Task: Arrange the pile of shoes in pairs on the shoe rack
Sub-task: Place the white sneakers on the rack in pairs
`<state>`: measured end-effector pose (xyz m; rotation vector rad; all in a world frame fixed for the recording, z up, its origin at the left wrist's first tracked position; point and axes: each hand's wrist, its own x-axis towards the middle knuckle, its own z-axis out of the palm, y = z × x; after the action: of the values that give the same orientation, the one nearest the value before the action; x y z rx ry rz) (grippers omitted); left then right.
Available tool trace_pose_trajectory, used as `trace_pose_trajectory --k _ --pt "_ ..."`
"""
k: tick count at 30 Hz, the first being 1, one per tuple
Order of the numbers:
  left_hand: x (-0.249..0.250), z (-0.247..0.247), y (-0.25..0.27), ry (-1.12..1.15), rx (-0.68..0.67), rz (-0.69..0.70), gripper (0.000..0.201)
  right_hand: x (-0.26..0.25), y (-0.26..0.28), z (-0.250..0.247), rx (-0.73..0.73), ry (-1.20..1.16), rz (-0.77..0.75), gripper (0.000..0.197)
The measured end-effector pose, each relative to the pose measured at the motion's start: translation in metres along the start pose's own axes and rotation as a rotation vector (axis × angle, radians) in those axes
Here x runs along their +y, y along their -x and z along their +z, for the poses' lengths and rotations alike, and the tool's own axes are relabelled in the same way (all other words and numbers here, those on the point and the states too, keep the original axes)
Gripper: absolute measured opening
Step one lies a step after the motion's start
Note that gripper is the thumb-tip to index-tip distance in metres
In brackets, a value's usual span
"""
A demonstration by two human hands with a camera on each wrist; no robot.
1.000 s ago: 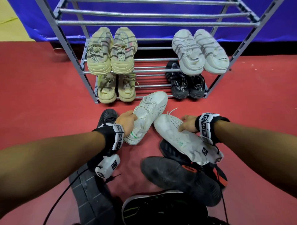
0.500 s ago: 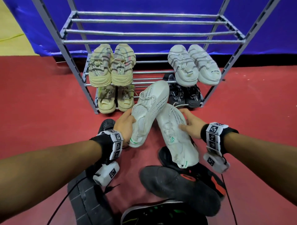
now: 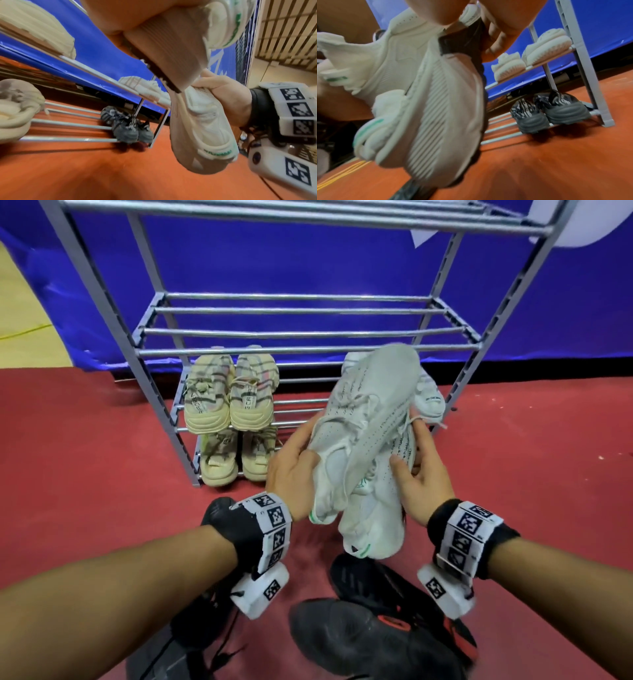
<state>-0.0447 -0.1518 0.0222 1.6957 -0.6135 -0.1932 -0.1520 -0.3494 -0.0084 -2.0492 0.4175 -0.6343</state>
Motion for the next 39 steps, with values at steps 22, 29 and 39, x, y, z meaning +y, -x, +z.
trace_pose_trajectory --k 22,29,39 --pt "0.048 -0.095 -0.096 -0.042 0.47 -0.199 0.014 -0.153 -0.162 0.037 0.248 -0.44 0.281 0.086" --pt "0.048 -0.101 -0.101 -0.134 0.43 -0.251 0.01 -0.135 -0.163 0.066 0.288 -0.377 0.363 0.067" --pt "0.048 -0.088 -0.087 0.254 0.506 -0.217 0.058 -0.147 -0.113 0.064 -0.018 -0.387 0.454 0.051"
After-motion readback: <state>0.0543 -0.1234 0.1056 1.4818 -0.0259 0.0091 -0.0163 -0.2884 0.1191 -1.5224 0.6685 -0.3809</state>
